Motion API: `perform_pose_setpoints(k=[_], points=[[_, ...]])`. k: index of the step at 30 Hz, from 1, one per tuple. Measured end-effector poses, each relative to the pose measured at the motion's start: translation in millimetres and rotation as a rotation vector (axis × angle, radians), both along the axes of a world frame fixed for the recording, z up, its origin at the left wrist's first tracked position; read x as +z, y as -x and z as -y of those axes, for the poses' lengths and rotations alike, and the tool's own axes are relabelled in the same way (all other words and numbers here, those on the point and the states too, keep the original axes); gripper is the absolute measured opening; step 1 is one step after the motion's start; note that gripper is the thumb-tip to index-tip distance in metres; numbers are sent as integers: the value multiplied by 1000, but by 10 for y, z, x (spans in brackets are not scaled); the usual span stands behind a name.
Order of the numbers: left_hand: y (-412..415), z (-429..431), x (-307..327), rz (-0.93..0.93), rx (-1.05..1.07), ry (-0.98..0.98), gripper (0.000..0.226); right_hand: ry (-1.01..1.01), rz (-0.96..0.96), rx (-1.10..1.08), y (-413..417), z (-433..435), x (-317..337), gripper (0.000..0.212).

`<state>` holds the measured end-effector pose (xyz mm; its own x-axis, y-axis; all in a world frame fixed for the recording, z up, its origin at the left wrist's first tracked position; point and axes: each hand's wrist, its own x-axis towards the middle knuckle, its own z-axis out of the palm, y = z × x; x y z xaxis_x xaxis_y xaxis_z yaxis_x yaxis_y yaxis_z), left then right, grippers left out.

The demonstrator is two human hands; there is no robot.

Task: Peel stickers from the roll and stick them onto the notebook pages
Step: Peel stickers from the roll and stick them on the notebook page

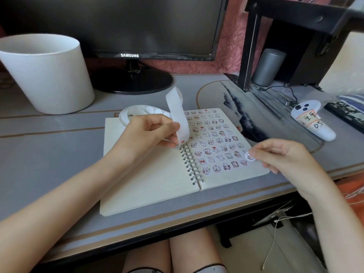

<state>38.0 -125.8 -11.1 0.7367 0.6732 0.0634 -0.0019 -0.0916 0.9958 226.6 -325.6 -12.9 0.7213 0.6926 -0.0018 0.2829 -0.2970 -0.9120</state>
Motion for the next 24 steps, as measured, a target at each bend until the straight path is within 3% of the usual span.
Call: perform_pose_setpoints(k=[24], points=[[6,-2,0,6,0,-12,18,28,30,-38,-65,51,-80,3]])
